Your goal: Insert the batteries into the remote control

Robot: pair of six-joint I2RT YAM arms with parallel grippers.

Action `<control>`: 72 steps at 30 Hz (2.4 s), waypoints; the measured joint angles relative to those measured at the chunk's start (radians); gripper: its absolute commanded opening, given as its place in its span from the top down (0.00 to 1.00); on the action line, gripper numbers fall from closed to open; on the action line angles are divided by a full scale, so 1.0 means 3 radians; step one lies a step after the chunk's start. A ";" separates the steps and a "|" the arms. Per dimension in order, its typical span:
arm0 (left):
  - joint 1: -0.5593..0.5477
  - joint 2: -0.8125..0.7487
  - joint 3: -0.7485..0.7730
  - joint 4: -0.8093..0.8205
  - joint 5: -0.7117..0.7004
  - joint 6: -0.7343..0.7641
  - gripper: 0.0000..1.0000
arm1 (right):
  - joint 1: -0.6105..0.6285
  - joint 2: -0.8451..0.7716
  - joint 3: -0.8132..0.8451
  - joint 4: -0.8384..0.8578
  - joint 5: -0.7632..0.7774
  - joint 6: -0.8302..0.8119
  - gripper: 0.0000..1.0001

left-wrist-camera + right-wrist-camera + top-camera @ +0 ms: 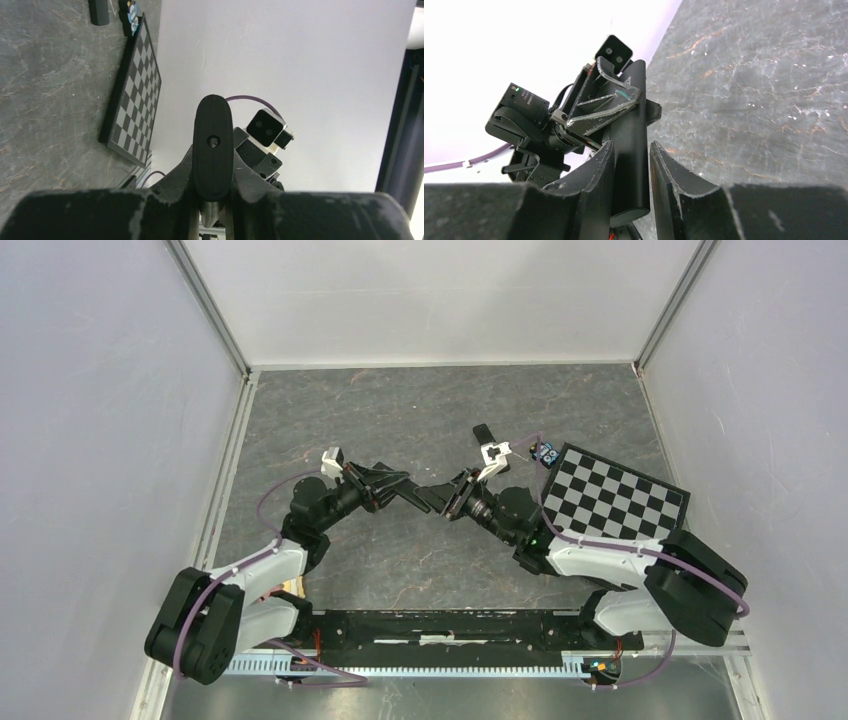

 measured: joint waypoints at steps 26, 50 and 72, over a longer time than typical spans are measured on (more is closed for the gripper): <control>-0.0001 -0.0113 0.0130 0.0198 -0.0290 0.0128 0.98 | 0.0149 0.0434 0.0177 0.0856 0.0493 -0.0047 0.83; -0.0023 -0.0697 0.0664 -0.0656 0.1172 0.1893 0.98 | -0.0203 -0.0573 0.0220 -0.0661 -0.1476 -0.1186 0.33; -0.0013 -0.1052 0.0820 -0.1097 0.1263 0.2609 0.00 | -0.0212 0.0056 0.0612 -0.0507 -0.2158 -0.1033 1.00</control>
